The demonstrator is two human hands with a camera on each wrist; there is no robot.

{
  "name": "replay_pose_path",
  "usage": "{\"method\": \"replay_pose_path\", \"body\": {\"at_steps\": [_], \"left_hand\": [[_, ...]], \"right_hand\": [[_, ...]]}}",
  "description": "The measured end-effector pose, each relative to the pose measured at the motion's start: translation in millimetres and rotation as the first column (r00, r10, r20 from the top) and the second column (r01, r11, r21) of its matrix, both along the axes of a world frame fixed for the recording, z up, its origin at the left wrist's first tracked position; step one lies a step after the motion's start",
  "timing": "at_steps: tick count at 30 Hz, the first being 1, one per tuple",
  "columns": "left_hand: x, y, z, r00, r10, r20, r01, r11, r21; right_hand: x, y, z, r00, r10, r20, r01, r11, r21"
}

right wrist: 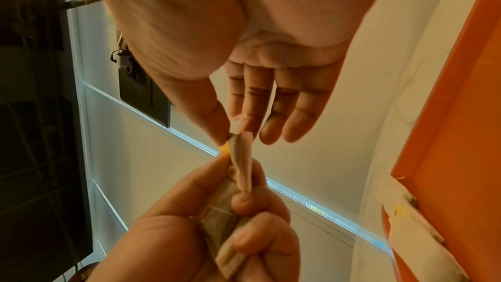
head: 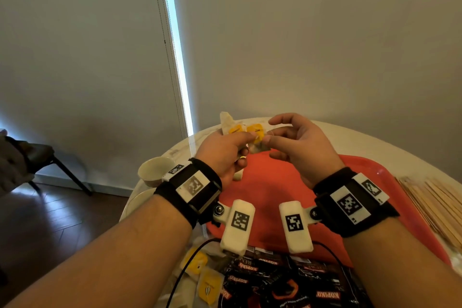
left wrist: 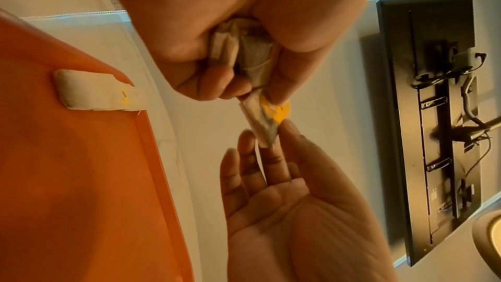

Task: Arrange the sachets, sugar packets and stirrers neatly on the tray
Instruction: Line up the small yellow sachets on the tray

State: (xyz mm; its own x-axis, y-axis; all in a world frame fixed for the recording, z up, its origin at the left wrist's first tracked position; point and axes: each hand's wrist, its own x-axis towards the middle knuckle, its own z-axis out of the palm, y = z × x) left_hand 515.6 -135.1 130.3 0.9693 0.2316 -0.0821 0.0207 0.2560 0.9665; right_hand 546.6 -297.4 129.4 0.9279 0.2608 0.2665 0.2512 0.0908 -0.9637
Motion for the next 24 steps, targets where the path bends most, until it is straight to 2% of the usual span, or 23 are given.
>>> {"method": "replay_pose_path", "body": {"at_steps": [3,8,12,15,18,24], "left_hand": [[0,5,2,1.0,0.013,-0.012,-0.014,0.997,-0.076],[-2,11,2,1.0,0.0,-0.031,-0.006,0.981,-0.196],[-2,20,2,0.997,0.05,-0.057,-0.063,0.97,-0.237],[-2,29,4,0.993,0.098,-0.072,-0.112,0.966,-0.232],[-1,41,7,0.986,0.138,-0.096,-0.156,0.966,-0.208],[1,68,7,0.976,0.166,-0.138,-0.195,0.952,-0.235]], "right_hand": [[0,5,10,1.0,-0.003,0.018,0.005,0.998,-0.062],[4,19,32,0.997,-0.035,0.066,0.052,0.962,-0.27],[9,34,41,0.996,-0.06,0.063,0.077,0.948,-0.308],[13,44,34,0.996,-0.075,-0.037,0.061,0.952,-0.301],[18,53,18,0.969,-0.079,-0.234,0.017,0.966,-0.257],[34,63,-25,0.893,-0.166,-0.418,-0.012,0.92,-0.391]]}}
